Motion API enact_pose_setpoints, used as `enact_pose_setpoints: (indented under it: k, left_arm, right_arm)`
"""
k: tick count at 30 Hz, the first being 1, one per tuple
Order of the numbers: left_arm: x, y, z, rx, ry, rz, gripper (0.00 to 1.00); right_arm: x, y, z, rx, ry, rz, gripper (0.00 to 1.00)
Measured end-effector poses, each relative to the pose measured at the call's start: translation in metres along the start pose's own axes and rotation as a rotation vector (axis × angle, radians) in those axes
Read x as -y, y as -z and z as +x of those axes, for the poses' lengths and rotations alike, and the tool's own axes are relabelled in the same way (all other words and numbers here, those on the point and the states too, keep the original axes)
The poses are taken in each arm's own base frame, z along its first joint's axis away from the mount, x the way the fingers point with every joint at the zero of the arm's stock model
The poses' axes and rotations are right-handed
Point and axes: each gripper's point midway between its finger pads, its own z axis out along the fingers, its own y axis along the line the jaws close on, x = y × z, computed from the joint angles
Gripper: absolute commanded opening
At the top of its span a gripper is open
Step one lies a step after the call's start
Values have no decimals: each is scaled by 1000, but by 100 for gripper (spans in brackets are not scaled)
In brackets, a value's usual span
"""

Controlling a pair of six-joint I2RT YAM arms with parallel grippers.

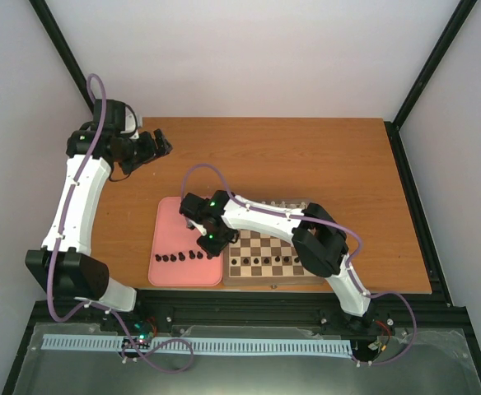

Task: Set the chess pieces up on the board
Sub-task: Pick up the chess piece from the storage box.

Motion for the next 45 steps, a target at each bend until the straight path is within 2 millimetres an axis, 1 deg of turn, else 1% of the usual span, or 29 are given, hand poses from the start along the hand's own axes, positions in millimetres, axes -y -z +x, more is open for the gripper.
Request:
enact_pose_setpoints:
  k: [17, 28, 39, 43, 45]
  left_arm:
    - [-2, -6, 0, -13, 3, -7, 100]
    - [-2, -6, 0, -12, 3, -8, 100]
    - [-3, -6, 0, -12, 4, -11, 100]
    - [-3, -6, 0, -12, 4, -11, 100]
    - [-3, -6, 0, -12, 4, -11, 100]
  right_arm:
    - [-6, 0, 1, -6, 13, -34, 32]
    - [1, -6, 1, -18, -1, -29, 32]
    - [-1, -14, 2, -33, -6, -49, 28]
    - [-3, -14, 2, -32, -6, -58, 23]
    - [-3, -15, 1, -33, -7, -60, 23]
